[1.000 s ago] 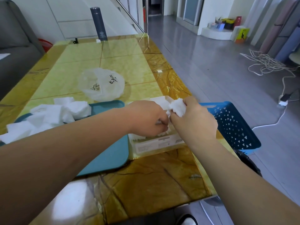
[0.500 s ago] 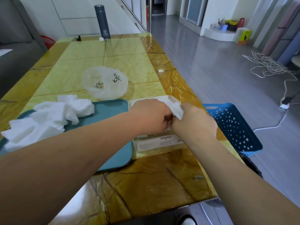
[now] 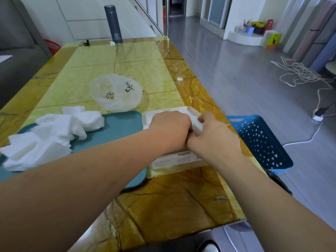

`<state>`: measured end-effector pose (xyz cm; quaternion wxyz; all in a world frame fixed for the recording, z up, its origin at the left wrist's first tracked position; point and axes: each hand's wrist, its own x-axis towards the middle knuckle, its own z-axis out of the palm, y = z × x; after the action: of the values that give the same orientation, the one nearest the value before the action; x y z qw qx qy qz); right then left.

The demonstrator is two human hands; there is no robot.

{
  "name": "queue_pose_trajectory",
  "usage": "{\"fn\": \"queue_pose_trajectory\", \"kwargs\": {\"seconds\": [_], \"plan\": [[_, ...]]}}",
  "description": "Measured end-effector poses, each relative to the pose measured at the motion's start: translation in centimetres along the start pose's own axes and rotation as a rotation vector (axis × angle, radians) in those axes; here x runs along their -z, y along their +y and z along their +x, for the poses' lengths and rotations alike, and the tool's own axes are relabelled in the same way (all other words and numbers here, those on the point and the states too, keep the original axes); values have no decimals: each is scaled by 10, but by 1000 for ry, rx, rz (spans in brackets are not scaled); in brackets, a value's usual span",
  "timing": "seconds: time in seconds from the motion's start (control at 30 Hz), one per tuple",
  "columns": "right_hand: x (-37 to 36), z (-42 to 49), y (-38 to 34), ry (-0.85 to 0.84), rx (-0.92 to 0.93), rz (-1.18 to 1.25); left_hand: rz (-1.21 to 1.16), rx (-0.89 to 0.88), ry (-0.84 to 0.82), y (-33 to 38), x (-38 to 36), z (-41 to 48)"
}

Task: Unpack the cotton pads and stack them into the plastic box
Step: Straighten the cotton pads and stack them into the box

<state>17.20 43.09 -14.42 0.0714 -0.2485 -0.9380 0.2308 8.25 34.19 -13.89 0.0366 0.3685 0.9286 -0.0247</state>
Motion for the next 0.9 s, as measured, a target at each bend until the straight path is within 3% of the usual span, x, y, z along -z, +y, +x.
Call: {"fn": "queue_pose_trajectory", "kwargs": {"seconds": [0.17, 0.33, 0.5, 0.67, 0.83, 0.9], "plan": [[-2, 6, 2, 104, 9, -130, -129, -77, 61, -13, -5, -2], [-4, 13, 4, 106, -30, -128, -181, -118, 72, -20, -9, -22], [-9, 13, 5, 190, 93, -197, -272, -122, 94, -28, 0, -35], [-2, 9, 16, 359, 262, 102, -297, -84, 145, -37, 1, -60], [-14, 5, 7, 188, 325, 142, -478, -32, 97, -38, -7, -66], [-19, 5, 5, 198, 321, 104, -535, -22, 75, -37, -6, -63]]}}
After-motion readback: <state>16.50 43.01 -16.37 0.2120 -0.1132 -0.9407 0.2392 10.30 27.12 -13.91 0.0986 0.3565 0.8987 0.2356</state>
